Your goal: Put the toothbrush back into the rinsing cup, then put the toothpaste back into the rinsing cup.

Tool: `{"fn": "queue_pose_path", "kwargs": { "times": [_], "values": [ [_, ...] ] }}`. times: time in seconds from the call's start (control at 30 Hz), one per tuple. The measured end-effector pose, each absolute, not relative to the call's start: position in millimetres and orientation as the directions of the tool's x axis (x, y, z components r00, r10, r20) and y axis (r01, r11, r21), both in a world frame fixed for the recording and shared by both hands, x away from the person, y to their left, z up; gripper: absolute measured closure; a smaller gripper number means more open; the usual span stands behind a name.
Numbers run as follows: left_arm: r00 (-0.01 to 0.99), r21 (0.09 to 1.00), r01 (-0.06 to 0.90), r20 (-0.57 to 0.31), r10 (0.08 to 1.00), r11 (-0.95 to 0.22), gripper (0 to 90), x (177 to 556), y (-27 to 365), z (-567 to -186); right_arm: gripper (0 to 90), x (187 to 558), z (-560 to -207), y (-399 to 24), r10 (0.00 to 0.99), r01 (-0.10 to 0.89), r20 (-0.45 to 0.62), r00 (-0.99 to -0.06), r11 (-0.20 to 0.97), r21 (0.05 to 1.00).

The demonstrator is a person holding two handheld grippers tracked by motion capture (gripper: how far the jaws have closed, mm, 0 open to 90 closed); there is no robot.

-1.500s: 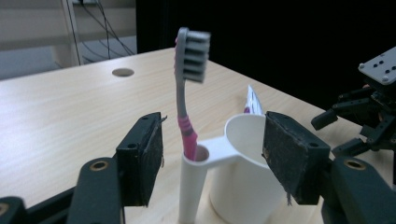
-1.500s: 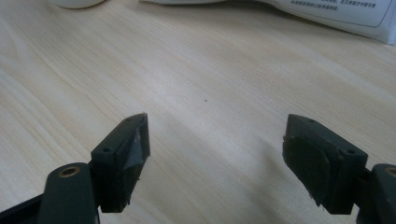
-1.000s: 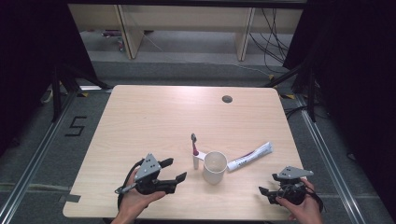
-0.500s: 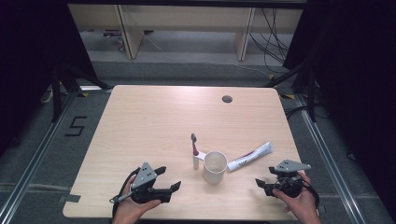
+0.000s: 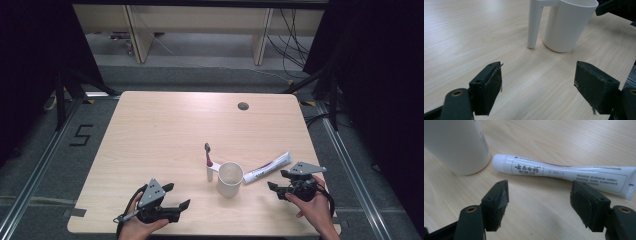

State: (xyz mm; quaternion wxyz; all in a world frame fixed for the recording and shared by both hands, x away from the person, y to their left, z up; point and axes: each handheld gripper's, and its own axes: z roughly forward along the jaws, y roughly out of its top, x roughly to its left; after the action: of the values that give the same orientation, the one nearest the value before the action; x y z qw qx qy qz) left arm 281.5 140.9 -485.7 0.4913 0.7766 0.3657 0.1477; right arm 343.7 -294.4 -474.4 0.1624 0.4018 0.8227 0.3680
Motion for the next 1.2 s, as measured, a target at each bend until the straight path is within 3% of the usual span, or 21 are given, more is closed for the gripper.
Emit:
{"fn": "queue_pose_path", "kwargs": {
  "times": [0.53,0.9,0.93,0.97,1.07,1.2],
  "values": [
    [0.682,0.865,0.433,-0.132,0.719,-0.252,21.5,276,147,-491,39.7,362,-467,-275,0.757,0.513,0.007,-0.654,0.436,0.739],
    [0.690,0.858,0.431,-0.116,0.714,-0.278,21.5,274,146,-492,43.8,375,-467,-259,0.766,0.552,0.068,-0.640,0.397,0.733],
    [0.691,0.860,0.432,-0.122,0.713,-0.271,21.5,274,145,-492,44.2,378,-466,-259,0.749,0.521,0.034,-0.662,0.427,0.739],
    [0.691,0.861,0.432,-0.124,0.712,-0.270,21.5,274,145,-493,44.5,377,-465,-257,0.765,0.555,0.065,-0.640,0.402,0.728],
    [0.691,0.856,0.436,-0.119,0.713,-0.279,21.5,274,145,-493,48.2,383,-464,-254,0.750,0.515,0.027,-0.661,0.427,0.743],
    [0.696,0.856,0.433,-0.118,0.709,-0.282,21.5,275,145,-495,60.4,388,-463,-249,0.758,0.541,0.054,-0.650,0.413,0.732]
  ]
}}
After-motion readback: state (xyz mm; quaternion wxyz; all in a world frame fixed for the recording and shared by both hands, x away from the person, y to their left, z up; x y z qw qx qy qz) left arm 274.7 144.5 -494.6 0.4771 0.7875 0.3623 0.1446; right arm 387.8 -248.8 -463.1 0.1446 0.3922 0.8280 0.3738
